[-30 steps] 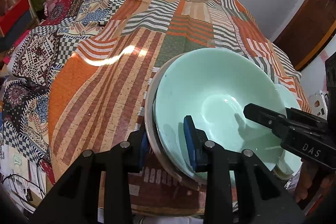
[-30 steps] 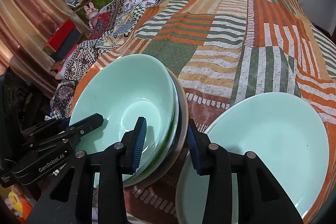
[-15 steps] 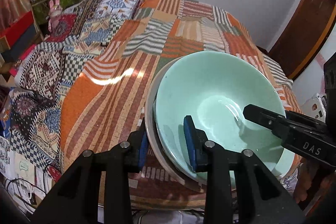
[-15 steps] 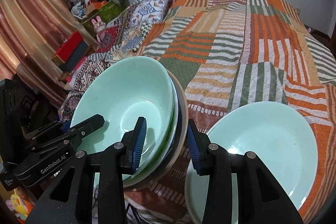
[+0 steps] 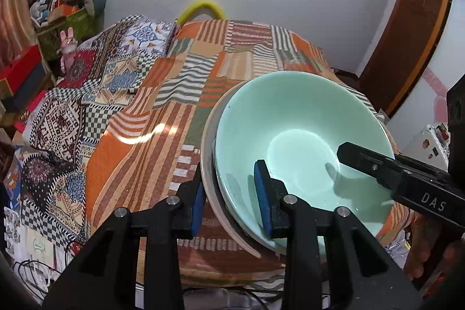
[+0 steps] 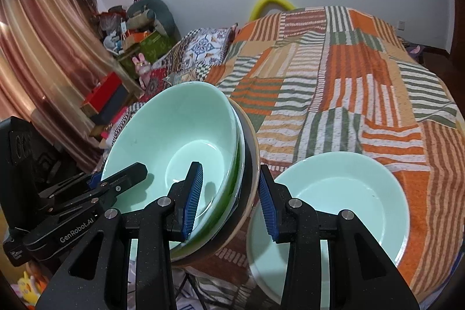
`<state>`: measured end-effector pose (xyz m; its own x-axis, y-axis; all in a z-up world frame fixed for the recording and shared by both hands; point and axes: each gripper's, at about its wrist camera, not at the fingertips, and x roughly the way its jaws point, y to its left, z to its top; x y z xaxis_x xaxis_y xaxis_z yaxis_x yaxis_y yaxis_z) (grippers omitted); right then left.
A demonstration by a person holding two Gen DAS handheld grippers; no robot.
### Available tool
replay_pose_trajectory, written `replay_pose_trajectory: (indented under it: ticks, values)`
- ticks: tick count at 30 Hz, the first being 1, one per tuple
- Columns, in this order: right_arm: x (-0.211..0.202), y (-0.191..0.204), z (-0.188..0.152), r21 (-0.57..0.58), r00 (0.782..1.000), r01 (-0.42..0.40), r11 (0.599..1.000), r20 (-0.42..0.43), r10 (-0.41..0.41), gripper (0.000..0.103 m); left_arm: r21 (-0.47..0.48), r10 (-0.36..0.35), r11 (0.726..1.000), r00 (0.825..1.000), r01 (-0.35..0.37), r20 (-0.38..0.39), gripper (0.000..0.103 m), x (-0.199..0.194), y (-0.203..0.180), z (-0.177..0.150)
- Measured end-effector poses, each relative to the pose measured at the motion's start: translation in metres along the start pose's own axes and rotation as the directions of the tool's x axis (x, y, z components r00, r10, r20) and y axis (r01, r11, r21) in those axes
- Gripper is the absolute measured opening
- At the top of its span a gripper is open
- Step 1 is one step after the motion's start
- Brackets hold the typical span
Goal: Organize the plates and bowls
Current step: 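Carry the bowl stack over the plate stack and lower it onto the mint green plate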
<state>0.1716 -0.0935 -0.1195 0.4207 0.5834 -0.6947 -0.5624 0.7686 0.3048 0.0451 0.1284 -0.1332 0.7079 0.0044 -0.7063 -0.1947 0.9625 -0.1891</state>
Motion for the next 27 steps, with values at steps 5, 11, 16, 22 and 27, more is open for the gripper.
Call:
replay_pose_trajectory:
  ticks: [5,11,16,22,27]
  values:
    - [-0.015,-0.010,-0.001,0.015,1.000,0.008,1.000,0.030,-0.008,0.035,0.032,-0.009,0.999,1.000,0.009,0.011,0.032,-0.007,-0.017,0.001]
    - [-0.032,-0.022,-0.005,0.030,0.998,0.028,0.999,0.063,-0.030,0.035,0.068,-0.026,0.997,1.000,0.025,0.014,0.032,-0.012,-0.039,0.002]
    - [-0.046,-0.035,-0.008,0.055,0.995,0.041,0.998,0.086,-0.046,0.035,0.100,-0.043,0.994,0.999,0.042,0.010,0.032,-0.012,-0.057,0.003]
    - [-0.060,-0.050,-0.012,0.086,0.992,0.064,0.994,0.105,-0.073,0.035,0.137,-0.069,0.988,0.998,0.069,-0.004,0.032,-0.008,-0.079,0.004]
    - [-0.072,-0.061,-0.015,0.112,0.988,0.086,0.990,0.118,-0.099,0.035,0.167,-0.089,0.982,0.996,0.093,-0.028,0.032,-0.002,-0.097,0.004]
